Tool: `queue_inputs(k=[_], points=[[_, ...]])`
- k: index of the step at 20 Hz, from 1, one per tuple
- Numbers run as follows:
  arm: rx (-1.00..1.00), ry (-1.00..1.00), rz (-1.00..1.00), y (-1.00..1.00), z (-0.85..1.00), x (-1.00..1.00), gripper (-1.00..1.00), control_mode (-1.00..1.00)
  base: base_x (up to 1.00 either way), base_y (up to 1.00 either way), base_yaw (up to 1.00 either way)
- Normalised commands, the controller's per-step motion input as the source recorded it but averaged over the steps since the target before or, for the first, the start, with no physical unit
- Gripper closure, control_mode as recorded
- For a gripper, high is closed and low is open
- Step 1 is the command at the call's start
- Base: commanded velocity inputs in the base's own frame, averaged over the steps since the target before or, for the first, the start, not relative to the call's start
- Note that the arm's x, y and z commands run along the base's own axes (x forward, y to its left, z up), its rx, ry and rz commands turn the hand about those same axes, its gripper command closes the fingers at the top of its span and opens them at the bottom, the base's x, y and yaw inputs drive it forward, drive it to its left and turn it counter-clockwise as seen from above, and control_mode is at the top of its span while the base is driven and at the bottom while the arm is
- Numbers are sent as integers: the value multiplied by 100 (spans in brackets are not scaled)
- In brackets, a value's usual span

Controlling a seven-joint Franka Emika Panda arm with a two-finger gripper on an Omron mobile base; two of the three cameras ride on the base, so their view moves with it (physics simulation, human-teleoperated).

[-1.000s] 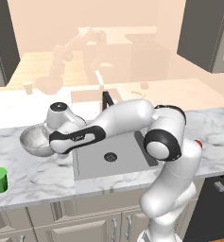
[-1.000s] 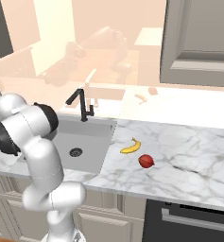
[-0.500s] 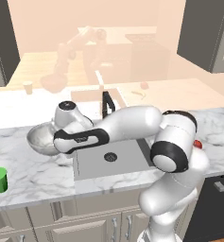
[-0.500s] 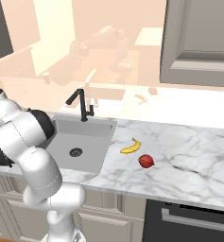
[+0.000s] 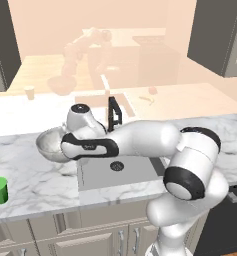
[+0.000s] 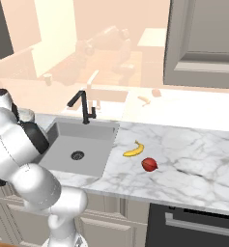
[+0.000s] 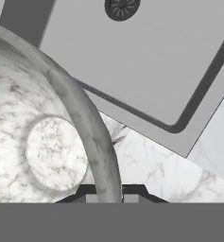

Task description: Remove the onion and banana from the sink. Then move the bowl and cup from the counter to the sink for washing.

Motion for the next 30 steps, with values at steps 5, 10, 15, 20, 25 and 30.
queue_inputs(k=[5, 10, 15, 20, 25, 30], points=[[0, 0, 0, -33, 6, -10, 100, -100, 0, 0, 0], [0, 0, -1, -35, 2, -10, 100, -100, 0, 0, 0], [0, 0, -3, -37, 2, -8, 100, -100, 0, 0, 0], [0, 0, -4, -37, 3, -8, 100, -100, 0, 0, 0], [0, 0, -4, -36, 1, -6, 100, -100, 0, 0, 0], [0, 0, -4, -37, 1, -5, 100, -100, 0, 0, 0]])
